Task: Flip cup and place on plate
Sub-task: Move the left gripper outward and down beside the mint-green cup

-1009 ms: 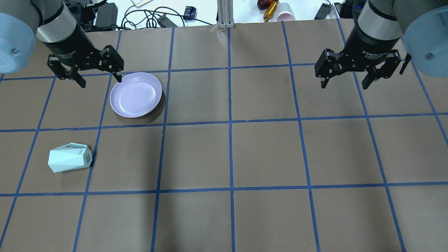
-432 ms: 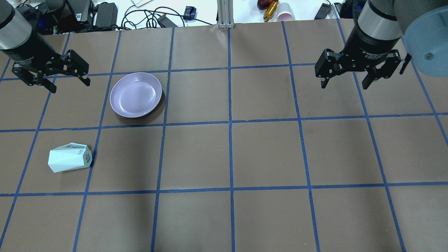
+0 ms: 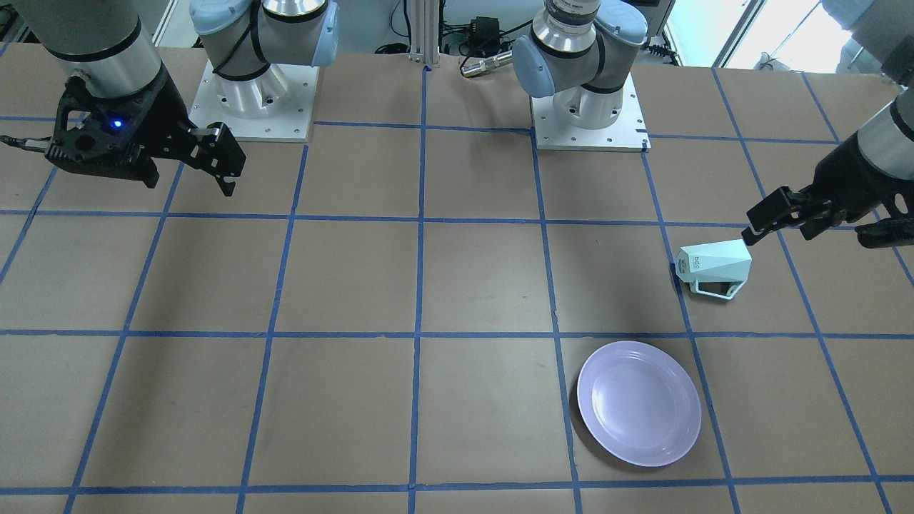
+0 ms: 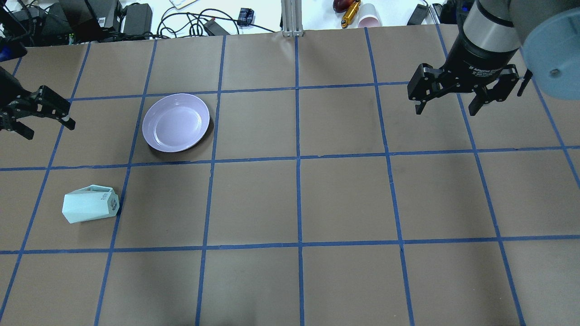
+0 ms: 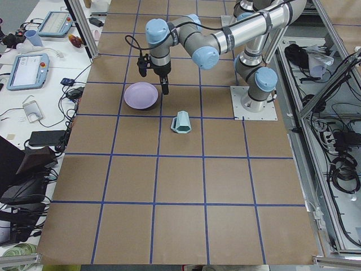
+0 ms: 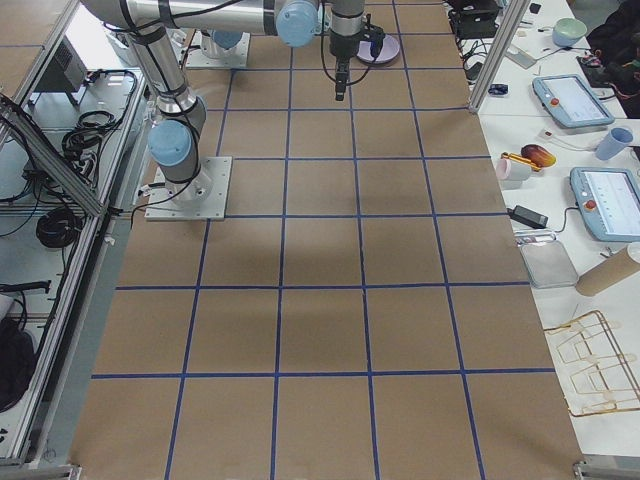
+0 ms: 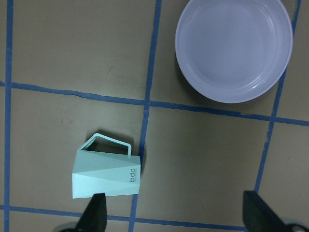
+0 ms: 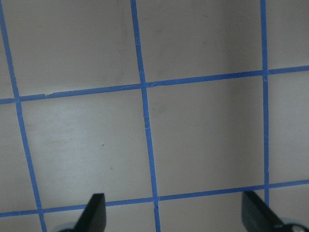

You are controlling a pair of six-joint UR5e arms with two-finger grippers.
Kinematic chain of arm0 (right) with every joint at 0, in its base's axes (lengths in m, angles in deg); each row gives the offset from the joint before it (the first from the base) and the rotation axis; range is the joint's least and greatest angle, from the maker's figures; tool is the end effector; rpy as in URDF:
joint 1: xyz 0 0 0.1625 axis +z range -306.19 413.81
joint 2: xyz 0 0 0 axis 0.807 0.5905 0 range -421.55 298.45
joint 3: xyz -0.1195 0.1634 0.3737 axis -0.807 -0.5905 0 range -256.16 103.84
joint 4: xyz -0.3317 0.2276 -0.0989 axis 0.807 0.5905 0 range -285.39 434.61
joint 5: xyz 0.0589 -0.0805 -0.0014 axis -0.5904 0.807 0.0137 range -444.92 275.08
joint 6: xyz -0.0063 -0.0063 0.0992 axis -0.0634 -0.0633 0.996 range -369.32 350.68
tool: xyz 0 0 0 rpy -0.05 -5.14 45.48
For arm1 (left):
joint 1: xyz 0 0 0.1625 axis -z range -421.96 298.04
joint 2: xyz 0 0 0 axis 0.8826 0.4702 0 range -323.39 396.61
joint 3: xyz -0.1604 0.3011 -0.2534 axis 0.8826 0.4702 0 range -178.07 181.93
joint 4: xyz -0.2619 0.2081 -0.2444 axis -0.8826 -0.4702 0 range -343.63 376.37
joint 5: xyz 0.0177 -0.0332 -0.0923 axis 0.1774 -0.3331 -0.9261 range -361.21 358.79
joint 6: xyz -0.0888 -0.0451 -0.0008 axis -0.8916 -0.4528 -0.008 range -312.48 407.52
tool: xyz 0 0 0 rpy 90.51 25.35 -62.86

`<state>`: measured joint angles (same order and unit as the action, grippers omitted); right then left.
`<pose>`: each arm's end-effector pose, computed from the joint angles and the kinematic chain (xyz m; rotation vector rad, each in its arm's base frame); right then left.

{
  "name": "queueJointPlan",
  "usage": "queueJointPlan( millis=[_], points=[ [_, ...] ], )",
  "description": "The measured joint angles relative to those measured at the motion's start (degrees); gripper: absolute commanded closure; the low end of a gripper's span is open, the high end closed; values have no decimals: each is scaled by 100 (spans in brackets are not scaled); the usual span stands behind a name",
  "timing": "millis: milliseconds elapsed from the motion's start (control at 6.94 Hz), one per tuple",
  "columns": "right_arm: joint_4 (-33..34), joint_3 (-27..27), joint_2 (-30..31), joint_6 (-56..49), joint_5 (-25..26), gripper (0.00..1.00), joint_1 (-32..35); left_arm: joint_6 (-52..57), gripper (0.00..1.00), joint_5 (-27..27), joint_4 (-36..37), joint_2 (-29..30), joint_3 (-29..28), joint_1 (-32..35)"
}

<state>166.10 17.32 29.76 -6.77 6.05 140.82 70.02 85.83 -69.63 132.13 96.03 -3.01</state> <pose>0.1063 -0.4870 0.4719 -0.1507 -3.1210 -0.0186 0.1482 -0.5144 0.4112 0.2312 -3.0411 -0.0980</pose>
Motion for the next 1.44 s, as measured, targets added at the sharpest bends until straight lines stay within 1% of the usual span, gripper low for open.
queueJointPlan(
  millis=[432,721,1009,1153,1441],
  points=[
    [0,-1,0,0,0,0,0,965,0,-360,25,240,165,-714],
    [0,-4,0,0,0,0,0,1713,0,-567,32,482,349,-1264],
    [0,-5,0,0,0,0,0,2196,0,-886,38,794,569,-1682],
    [0,-5,0,0,0,0,0,2327,0,-1001,39,983,618,-1843],
    [0,-5,0,0,0,0,0,2575,0,-1304,31,1275,647,-1945]
  ],
)
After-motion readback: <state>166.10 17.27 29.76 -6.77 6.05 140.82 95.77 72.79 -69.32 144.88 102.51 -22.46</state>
